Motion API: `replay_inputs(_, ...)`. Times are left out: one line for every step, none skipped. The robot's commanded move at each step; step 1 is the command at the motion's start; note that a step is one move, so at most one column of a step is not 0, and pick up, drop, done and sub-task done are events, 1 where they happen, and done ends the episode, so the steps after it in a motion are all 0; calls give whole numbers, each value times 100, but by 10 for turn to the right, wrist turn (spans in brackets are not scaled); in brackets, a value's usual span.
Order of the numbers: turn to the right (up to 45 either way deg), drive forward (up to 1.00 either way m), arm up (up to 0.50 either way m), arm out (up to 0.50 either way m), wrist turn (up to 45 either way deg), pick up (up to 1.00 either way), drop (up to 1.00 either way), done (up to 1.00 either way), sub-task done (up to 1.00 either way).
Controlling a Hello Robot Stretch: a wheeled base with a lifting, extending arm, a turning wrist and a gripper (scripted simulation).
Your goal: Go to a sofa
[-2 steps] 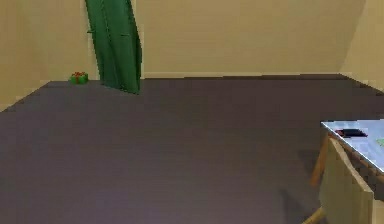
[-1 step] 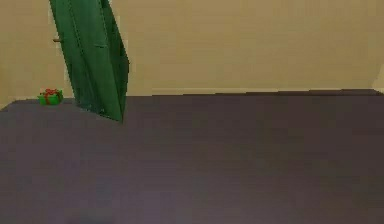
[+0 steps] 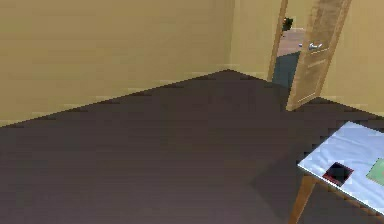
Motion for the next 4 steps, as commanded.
replay_inputs(0, 100, 0, 0, 0, 0, 0, 0, 0)
replay_inputs(270, 0, 0, 0, 0, 0, 0, 0, 0)
replay_inputs(0, 5, 0, 0, 0, 0, 0, 0, 0)
replay_inputs(-180, 0, 0, 0, 0, 0, 0, 0, 0)
